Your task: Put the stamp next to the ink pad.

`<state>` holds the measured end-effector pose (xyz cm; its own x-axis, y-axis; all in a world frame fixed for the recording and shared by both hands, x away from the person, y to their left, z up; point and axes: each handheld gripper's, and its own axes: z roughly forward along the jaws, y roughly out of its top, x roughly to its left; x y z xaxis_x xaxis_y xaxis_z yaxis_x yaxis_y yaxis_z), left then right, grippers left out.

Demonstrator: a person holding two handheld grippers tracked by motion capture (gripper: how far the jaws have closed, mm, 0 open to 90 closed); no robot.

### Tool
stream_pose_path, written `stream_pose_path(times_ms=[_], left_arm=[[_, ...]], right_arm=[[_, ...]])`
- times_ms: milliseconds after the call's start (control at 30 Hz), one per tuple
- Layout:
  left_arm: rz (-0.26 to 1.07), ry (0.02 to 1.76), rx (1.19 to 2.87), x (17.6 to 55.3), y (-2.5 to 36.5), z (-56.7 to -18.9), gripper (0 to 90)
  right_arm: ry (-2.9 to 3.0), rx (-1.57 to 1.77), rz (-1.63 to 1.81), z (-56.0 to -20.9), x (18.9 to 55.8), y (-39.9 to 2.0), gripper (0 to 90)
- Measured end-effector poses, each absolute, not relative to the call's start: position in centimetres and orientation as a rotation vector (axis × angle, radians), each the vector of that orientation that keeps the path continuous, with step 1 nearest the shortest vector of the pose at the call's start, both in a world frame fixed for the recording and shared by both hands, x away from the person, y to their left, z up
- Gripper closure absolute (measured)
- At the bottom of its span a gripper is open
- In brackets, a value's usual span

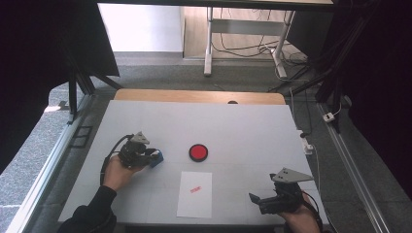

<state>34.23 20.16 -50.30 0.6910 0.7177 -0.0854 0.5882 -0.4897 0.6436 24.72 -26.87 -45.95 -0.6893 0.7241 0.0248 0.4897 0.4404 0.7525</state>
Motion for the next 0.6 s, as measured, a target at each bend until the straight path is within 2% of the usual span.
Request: stream_pose_path(times_ms=[133, 400, 600], left_arm=[[0.247, 1.001, 2.234, 34.2, 20.1, -50.2, 58.8], [0.214, 1.037, 2.180, 34.3, 20.6, -49.7, 40.7], [0.187, 1.036, 2.158, 34.0, 20.7, -49.1, 31.2]], right_arm=[[2.396, 1.040, 1.104, -46.0, 24.7, -26.8, 0.0], [2.398, 1.036, 1.102, -45.9, 24.7, -26.8, 0.0], [2.399, 1.031, 1.110, -45.9, 24.6, -26.8, 0.0]])
